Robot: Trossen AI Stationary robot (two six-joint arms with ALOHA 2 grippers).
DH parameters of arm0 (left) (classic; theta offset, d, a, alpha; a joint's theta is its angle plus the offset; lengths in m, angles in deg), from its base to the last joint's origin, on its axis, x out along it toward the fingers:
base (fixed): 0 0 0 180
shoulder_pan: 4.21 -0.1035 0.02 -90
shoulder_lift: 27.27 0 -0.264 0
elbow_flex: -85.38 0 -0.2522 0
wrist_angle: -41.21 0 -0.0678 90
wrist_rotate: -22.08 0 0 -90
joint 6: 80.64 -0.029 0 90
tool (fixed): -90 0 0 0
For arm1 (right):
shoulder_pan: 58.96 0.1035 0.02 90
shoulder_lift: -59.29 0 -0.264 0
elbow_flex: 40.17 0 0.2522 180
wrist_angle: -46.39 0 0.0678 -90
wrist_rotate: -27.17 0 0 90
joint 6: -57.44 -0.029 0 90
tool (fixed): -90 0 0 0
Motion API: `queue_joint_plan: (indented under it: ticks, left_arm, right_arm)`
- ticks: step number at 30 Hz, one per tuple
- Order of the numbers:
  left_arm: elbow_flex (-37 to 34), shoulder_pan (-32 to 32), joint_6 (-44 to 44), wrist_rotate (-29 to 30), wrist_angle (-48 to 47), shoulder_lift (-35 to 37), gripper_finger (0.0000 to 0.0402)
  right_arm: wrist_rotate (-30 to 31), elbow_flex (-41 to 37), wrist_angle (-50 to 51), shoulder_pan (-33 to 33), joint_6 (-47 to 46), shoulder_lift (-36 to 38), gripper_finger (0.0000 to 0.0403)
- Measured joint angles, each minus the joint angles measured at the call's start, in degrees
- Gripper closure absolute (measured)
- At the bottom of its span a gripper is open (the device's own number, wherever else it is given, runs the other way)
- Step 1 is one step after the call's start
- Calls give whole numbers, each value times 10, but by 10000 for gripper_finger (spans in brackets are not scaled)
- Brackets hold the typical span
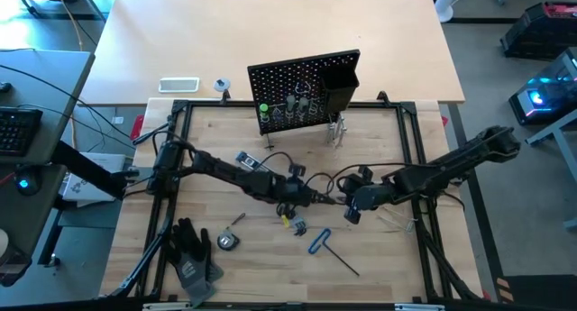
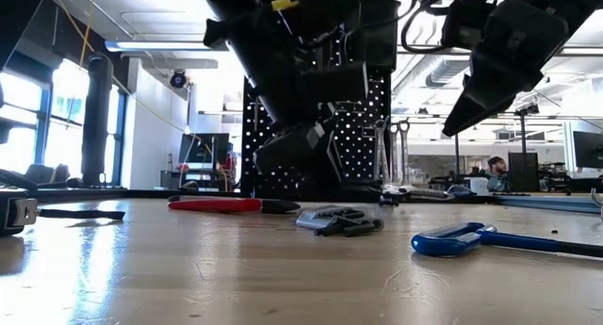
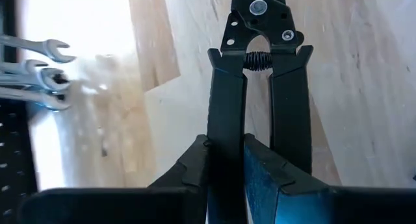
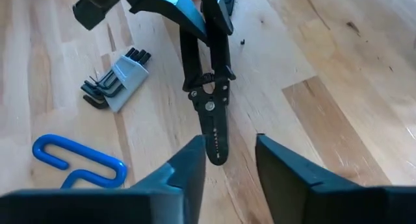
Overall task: Hang tools onto peg board
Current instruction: Hang the black wire stripper onto the pegboard
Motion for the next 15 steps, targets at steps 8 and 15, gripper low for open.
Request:
queue_joint_plan:
  ticks: [8,15]
  left_arm:
    - [0,14,43,51,-21,41,348]
    - [0,25,75,84,-35,109,348]
  right_arm:
    - [46,0,28,14,-24,26,255]
    - [112,0,75,45,-45,101,261]
